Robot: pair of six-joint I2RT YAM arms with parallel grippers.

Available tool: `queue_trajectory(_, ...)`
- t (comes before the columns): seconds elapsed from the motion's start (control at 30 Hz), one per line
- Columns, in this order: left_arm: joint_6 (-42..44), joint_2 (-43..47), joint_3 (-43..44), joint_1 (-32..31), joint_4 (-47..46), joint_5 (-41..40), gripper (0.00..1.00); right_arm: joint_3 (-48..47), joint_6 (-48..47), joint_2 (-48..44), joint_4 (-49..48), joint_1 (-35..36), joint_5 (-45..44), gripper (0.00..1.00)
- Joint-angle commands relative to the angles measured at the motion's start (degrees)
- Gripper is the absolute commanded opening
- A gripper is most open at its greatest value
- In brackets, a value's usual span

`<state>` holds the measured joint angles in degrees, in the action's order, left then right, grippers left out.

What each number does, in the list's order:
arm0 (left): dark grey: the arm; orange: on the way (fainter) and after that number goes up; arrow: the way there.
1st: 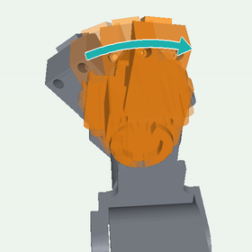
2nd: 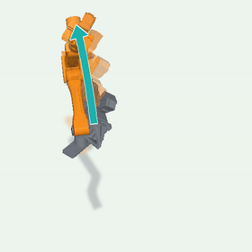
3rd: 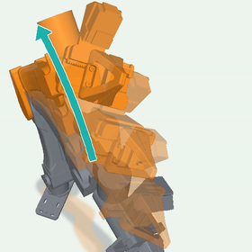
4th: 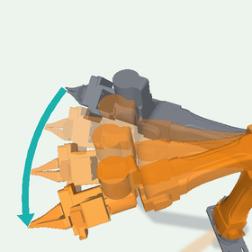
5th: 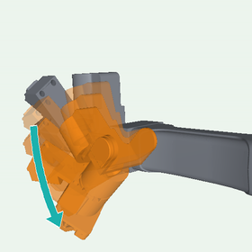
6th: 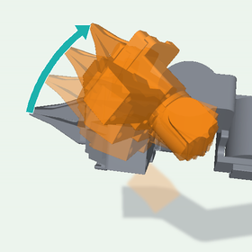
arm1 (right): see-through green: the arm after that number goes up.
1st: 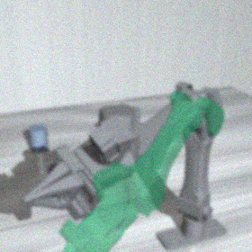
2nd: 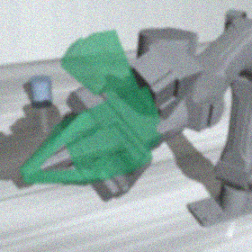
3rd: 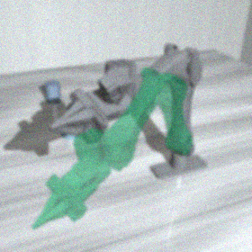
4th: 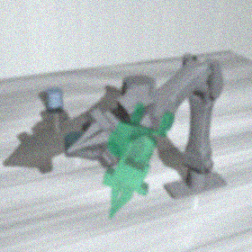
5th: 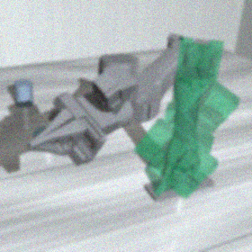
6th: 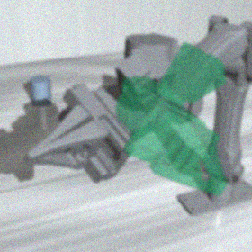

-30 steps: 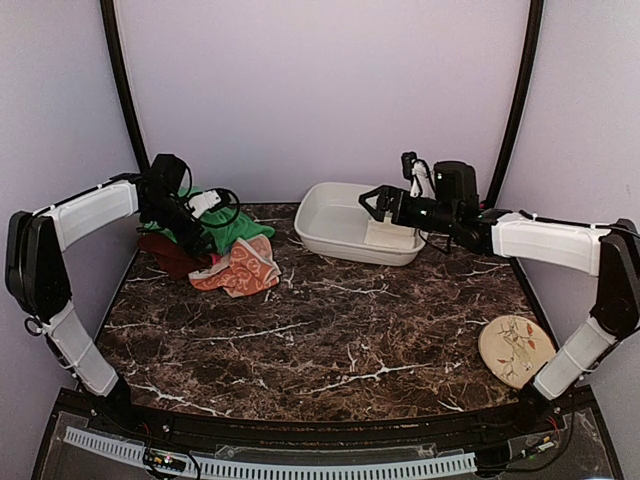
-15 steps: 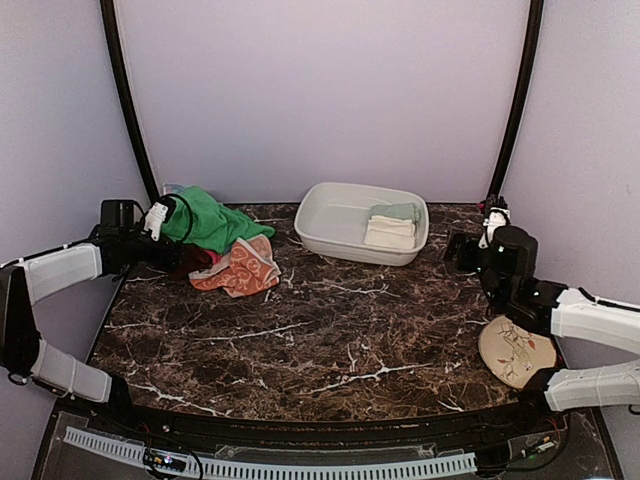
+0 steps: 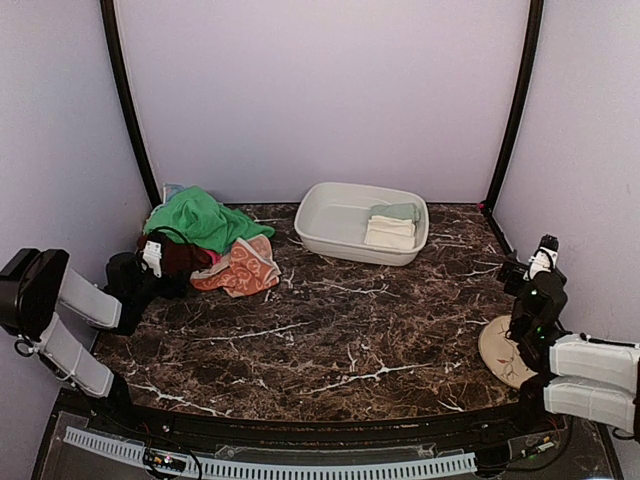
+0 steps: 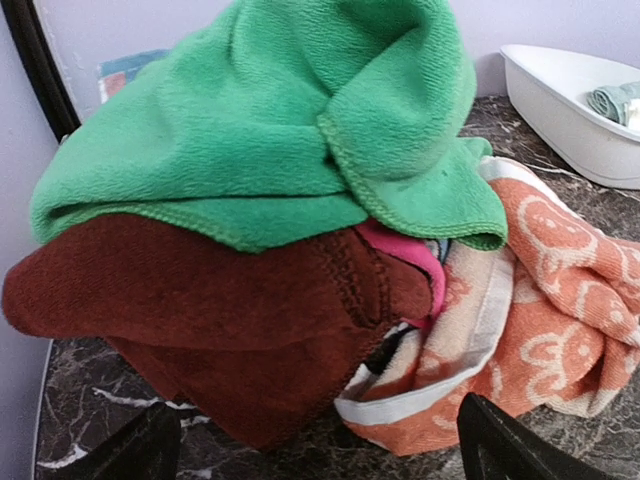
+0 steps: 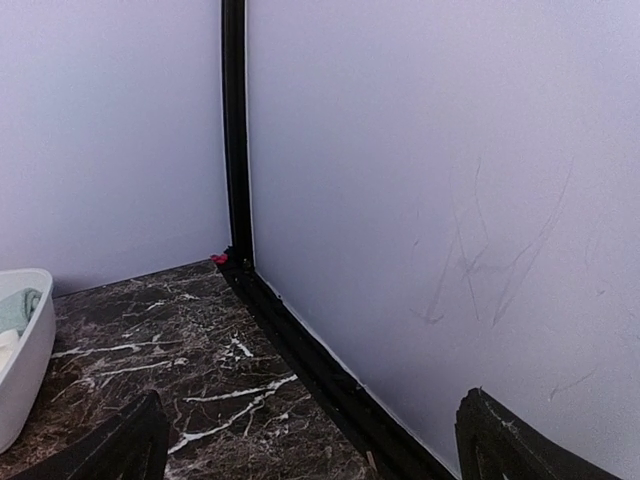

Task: Roll the towels
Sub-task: Reset both arms

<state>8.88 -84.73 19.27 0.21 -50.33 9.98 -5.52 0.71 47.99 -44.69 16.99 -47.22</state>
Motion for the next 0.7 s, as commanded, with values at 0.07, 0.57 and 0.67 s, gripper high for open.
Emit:
queue_trajectory(0.07,-2.99,-3.85,-5.14,0.73,-21.7,-3.59,0.99,0.06,2.04,17.22,-22.59,-7.27,11.11,1.0)
queue_trajectory(0.57,-4.41,-5.16,-3.84,0.76,-21.64,-8.12,0.99,-6.62,4.72,39.48,-29.82,-16.4,27.58,1.0)
queue_trajectory(0.67,-4.37,-5.18,-3.8,0.76,-21.78,-7.91,0.99,-6.22,4.48,39.82,-31.29,-16.44,27.63,1.0)
